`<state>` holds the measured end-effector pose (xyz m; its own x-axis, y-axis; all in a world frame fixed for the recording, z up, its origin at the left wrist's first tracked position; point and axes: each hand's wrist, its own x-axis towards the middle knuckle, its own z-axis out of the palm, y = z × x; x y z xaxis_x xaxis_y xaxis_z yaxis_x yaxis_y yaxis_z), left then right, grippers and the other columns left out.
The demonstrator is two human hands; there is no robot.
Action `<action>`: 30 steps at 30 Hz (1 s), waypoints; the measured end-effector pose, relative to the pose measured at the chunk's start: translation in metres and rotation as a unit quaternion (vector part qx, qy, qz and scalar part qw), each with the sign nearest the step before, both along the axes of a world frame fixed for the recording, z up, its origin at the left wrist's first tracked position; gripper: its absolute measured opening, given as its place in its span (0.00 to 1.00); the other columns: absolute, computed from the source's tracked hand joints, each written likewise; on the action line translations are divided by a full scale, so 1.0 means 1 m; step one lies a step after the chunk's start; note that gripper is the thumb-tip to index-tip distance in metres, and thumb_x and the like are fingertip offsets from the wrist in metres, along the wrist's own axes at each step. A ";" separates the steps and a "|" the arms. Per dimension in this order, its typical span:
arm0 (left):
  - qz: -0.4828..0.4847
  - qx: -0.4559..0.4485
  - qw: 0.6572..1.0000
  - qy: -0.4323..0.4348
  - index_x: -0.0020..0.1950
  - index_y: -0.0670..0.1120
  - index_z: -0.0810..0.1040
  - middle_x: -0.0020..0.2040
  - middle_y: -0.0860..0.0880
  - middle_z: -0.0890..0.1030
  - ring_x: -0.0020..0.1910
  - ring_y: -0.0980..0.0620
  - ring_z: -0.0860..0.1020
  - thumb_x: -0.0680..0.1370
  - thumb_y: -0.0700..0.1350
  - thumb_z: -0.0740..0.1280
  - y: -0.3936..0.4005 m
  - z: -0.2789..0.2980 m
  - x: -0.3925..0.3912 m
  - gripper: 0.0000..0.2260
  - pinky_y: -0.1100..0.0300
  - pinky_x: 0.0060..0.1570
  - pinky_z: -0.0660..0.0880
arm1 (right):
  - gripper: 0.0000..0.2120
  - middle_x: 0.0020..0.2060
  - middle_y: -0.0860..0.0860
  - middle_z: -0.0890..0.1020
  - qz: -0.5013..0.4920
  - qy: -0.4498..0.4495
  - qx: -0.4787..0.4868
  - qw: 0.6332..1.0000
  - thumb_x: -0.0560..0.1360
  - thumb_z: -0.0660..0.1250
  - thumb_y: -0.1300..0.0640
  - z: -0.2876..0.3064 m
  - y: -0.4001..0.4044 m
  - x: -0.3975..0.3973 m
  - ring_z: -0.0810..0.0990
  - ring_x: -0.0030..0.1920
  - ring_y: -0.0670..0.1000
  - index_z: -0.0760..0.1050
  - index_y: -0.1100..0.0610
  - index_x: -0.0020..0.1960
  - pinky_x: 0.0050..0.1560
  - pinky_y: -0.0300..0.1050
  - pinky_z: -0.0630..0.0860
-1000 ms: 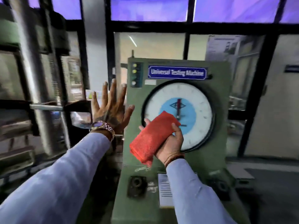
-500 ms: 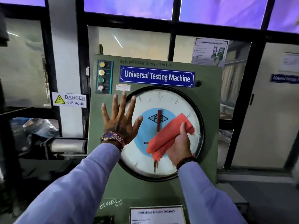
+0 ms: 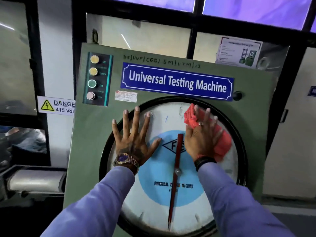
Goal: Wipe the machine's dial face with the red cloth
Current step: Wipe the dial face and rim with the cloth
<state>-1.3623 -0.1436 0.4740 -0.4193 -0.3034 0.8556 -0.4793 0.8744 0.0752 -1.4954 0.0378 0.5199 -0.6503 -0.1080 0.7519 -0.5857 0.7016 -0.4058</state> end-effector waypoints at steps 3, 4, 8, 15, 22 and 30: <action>0.004 -0.021 0.999 0.027 0.90 0.57 0.54 0.91 0.48 0.47 0.89 0.35 0.47 0.79 0.79 0.53 -0.010 -0.009 -0.004 0.44 0.25 0.82 0.45 | 0.38 0.89 0.53 0.48 -0.035 0.039 -0.008 0.999 0.82 0.57 0.30 -0.006 -0.028 0.003 0.46 0.88 0.64 0.46 0.35 0.87 0.83 0.74 0.46; 0.006 -0.027 0.999 0.035 0.90 0.57 0.54 0.91 0.48 0.48 0.89 0.35 0.47 0.79 0.79 0.53 -0.012 -0.012 -0.005 0.44 0.25 0.82 0.45 | 0.38 0.89 0.54 0.49 -0.033 0.068 -0.002 0.997 0.81 0.53 0.27 -0.007 -0.036 0.007 0.47 0.88 0.65 0.47 0.35 0.87 0.83 0.74 0.46; 0.034 0.002 0.998 0.059 0.90 0.53 0.54 0.91 0.46 0.48 0.89 0.35 0.46 0.79 0.78 0.52 -0.008 -0.028 -0.007 0.46 0.26 0.82 0.45 | 0.36 0.89 0.51 0.52 0.065 0.209 0.097 0.971 0.81 0.48 0.25 -0.018 -0.065 0.024 0.47 0.88 0.63 0.50 0.33 0.86 0.84 0.73 0.43; 0.055 0.041 0.996 0.053 0.91 0.52 0.49 0.91 0.48 0.42 0.89 0.37 0.43 0.74 0.83 0.55 0.003 -0.033 -0.002 0.54 0.29 0.84 0.42 | 0.32 0.89 0.52 0.53 -0.007 0.170 0.083 0.982 0.85 0.57 0.36 -0.030 0.002 -0.023 0.52 0.87 0.63 0.52 0.35 0.86 0.83 0.74 0.49; 0.054 0.032 0.997 0.041 0.91 0.51 0.49 0.91 0.46 0.43 0.89 0.36 0.44 0.73 0.84 0.55 -0.003 -0.036 0.000 0.56 0.27 0.83 0.46 | 0.34 0.89 0.50 0.51 0.087 0.244 0.124 0.958 0.83 0.58 0.37 -0.010 -0.062 0.013 0.48 0.88 0.63 0.50 0.33 0.86 0.84 0.74 0.46; 0.058 0.056 0.996 0.045 0.91 0.50 0.47 0.91 0.47 0.44 0.89 0.36 0.42 0.74 0.83 0.52 0.009 -0.039 -0.005 0.55 0.32 0.85 0.38 | 0.34 0.89 0.53 0.50 -0.023 0.107 0.021 0.994 0.85 0.58 0.37 -0.015 0.018 -0.034 0.49 0.87 0.65 0.50 0.36 0.87 0.83 0.76 0.47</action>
